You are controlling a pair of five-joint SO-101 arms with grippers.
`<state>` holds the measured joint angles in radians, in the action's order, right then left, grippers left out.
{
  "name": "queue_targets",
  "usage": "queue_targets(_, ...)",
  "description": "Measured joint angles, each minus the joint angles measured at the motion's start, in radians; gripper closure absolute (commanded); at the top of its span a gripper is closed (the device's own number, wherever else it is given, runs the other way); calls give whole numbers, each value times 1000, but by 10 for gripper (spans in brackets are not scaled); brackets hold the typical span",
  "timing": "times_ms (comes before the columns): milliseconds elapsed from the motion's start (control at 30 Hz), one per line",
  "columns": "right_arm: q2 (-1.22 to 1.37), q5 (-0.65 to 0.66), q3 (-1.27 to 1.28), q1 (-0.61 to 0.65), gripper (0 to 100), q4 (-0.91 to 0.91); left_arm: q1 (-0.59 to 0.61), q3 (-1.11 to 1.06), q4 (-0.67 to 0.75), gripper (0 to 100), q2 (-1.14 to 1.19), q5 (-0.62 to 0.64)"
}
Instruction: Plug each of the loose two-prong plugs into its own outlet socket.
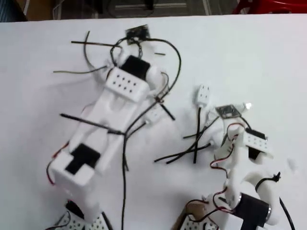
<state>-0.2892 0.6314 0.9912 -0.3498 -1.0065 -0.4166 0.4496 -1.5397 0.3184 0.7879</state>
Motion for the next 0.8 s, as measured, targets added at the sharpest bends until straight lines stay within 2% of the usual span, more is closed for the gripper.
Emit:
queue_targets(167, 0, -120, 3, 0, 980, 5, 21, 150, -81, 975, 121, 184)
queue_targets(433, 0, -133, 6, 0, 980, 6, 21, 216, -98, 976, 250, 456)
queue_targets(633, -2, -133, 6, 0, 980, 6, 21, 216, 15, 976, 284, 497)
queue_targets(800, -2, -133, 6, 0, 980, 6, 8, 216, 49, 976, 284, 500)
